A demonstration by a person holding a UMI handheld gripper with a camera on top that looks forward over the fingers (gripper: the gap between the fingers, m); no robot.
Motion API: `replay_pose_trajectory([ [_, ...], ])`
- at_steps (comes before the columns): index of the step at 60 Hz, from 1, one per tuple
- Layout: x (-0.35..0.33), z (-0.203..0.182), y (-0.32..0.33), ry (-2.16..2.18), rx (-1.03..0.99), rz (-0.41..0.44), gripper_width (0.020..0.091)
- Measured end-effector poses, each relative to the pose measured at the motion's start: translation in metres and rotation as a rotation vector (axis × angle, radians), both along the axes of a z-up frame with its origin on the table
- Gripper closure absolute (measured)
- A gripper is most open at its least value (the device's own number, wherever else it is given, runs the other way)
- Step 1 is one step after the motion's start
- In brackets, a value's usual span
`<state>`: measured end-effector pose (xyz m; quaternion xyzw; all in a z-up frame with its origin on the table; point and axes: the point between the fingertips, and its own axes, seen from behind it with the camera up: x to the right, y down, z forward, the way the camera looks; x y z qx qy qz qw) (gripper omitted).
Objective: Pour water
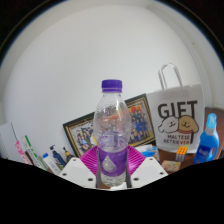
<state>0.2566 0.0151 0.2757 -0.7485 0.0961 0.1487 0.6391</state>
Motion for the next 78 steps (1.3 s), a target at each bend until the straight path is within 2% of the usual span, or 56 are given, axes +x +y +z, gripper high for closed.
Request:
replay_pose_trajectory([
  [4,0.039,-0.014,0.006,-0.141,-0.002,-0.051,0.0765],
  [10,0.085,-0.056,0.01,-0.293,-0.031,-0.098,0.0766],
  [19,0.128,-0.124,0.01,-0.387,-0.125,-0.118,0.0764],
  [27,0.146,-0.167,0.005,-0.38,-0.163,-0.118,0.0764],
  [34,0.155,-0.195,-0.002,-0.379,-0.189,-0.132,0.0755],
  [41,0.156,-0.191,-0.006,-0.359,-0.132,-0.145,0.0761],
  [53,0.156,-0.194,-0.011,-0.35,-0.171,-0.149,0.0581],
  [58,0.157,-0.185,-0.018,-0.328,-0.194,-0.161,0.0386],
  [61,0.158,-0.177,-0.026,-0.327,-0.211,-0.175,0.0322],
  [71,0.136,-0.145,-0.071,-0.328,-0.311,-0.191,0.0251],
  [78,0.096,-0.118,-0.119,-0.31,-0.393,-0.175,0.025],
])
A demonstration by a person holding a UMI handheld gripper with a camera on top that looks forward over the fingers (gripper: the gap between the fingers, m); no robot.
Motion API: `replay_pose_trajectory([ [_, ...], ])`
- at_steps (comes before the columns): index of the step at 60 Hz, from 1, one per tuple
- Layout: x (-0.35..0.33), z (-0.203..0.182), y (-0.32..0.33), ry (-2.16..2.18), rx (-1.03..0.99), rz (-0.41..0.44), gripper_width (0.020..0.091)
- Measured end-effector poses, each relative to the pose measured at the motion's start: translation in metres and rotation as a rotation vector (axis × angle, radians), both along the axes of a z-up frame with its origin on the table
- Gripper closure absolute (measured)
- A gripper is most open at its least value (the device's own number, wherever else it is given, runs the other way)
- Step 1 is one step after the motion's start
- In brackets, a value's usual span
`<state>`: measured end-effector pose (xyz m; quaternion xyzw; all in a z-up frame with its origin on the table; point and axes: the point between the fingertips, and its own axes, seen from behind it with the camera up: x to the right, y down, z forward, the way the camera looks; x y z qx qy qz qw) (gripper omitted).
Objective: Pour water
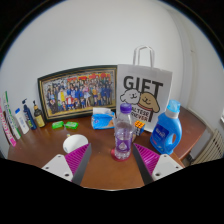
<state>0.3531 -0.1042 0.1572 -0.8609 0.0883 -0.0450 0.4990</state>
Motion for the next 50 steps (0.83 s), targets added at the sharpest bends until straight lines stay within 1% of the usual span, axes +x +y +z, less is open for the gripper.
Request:
replay_pose_trajectory([
  [10,-0.066,0.042,-0.075,-0.015,-0.072,0.017,0.0247],
  [19,-0.113,0.071,-0.128,-0.002,-0.067,0.014,0.0251],
  [30,-0.142,0.084,-0.165,-0.031,-0.067,0.029,0.0247],
  [50,-0.147,0.092,-0.186,-0.072,-0.063,0.036,0.0249],
])
